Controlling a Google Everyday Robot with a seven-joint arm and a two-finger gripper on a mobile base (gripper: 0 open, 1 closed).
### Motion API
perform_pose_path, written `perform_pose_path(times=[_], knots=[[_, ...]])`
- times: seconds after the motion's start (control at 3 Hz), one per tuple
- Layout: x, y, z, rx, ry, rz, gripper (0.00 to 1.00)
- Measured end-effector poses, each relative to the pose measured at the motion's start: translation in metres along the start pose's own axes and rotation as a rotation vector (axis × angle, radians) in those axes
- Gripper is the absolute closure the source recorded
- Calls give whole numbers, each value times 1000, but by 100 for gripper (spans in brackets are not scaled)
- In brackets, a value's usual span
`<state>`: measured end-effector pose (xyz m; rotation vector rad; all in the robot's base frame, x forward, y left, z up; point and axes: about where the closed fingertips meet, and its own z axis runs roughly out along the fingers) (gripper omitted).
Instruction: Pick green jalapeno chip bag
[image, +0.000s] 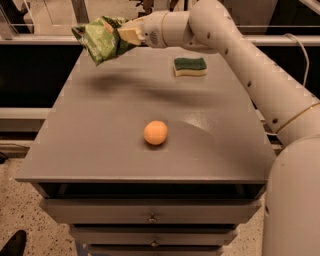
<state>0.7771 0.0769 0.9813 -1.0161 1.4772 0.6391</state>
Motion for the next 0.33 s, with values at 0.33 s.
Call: perform_pose_path(times=[0.33], knots=[[-5,5,0,-10,-18,2,100]])
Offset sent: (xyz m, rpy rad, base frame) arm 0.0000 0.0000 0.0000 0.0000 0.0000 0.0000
